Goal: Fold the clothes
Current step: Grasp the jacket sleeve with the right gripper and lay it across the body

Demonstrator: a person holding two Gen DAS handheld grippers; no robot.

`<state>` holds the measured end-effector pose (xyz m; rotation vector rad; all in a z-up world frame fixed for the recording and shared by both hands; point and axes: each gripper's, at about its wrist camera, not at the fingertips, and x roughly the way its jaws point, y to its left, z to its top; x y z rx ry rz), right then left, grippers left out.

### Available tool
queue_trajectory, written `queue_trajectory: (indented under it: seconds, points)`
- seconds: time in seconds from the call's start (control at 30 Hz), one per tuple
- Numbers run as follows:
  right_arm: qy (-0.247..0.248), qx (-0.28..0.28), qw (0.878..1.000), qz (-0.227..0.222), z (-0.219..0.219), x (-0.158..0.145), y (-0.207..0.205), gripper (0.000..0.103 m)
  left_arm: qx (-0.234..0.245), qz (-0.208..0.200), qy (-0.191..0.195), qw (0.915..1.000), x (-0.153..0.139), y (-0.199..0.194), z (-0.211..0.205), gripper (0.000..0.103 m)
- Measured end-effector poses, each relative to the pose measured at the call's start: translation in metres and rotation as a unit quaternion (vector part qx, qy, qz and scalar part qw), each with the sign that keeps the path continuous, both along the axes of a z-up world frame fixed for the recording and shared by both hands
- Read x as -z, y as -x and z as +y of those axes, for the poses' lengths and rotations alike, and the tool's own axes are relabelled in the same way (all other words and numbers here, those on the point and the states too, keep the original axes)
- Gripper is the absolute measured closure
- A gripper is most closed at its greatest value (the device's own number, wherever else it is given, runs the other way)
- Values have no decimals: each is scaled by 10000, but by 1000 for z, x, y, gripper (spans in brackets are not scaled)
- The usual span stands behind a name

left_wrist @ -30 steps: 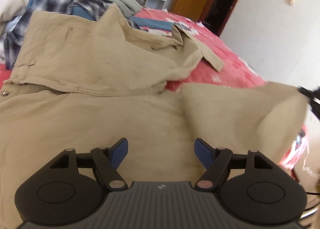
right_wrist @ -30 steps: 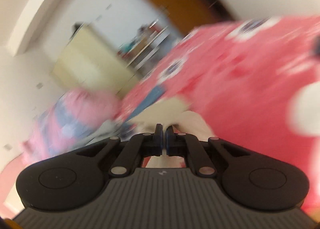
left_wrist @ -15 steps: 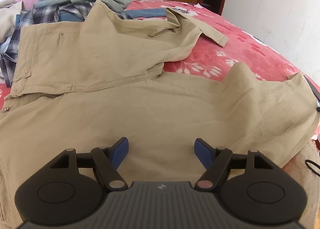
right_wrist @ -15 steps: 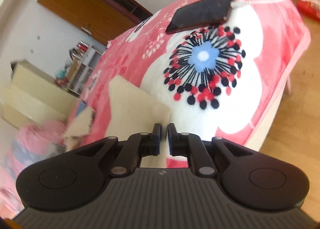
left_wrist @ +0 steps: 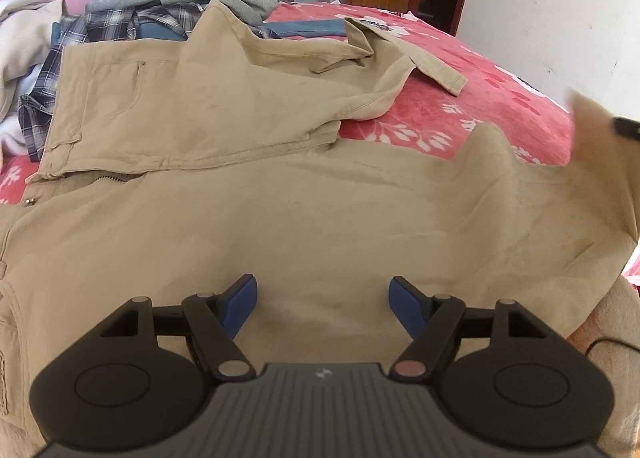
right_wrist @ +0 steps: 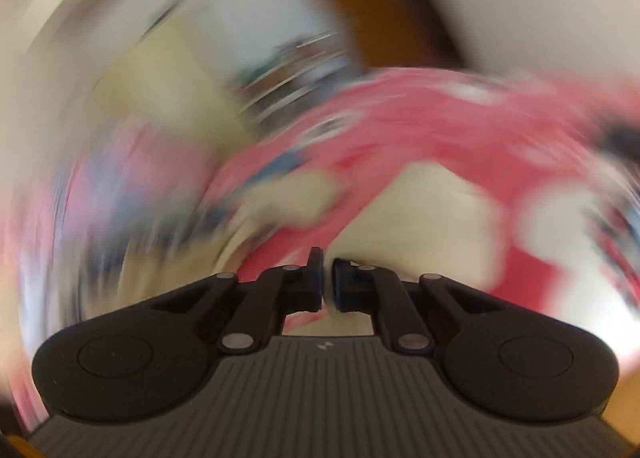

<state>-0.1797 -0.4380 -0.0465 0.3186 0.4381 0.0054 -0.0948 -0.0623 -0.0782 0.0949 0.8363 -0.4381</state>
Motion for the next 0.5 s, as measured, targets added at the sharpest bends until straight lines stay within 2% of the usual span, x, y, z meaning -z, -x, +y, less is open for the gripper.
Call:
queue_trajectory:
  seconds: [0.07, 0.13, 0.2, 0.23, 0.27, 0.37, 0.47, 0.5]
  points:
    - [920, -865, 9909, 464, 61, 10, -17, 88, -23, 4, 17, 10000, 0, 0, 0, 29]
    - [1751, -1522, 9694, 798, 110, 28, -17, 80, -36, 8, 15, 10000, 0, 0, -1, 29]
    - [2175, -1714, 9573, 826, 132, 36, -6, 74, -16, 5, 13, 10000, 1, 0, -2, 29]
    - [2116, -1702, 9592, 786, 131, 34, 1, 71, 4, 3, 10, 10000, 1, 0, -2, 29]
    - [1838, -1645, 9663, 739, 123, 29, 5, 71, 21, -2, 14, 10000, 2, -1, -1, 29]
    - [756, -1351, 9864, 558, 76, 10, 8, 65, 40, -20, 58, 10000, 3, -2, 1, 28]
    - [589, -996, 9921, 489, 51, 4, 9, 64, 35, -36, 105, 9999, 4, -3, 2, 28]
    - [708, -959, 9916, 494, 51, 5, 8, 64, 38, -44, 110, 9999, 5, -2, 2, 28]
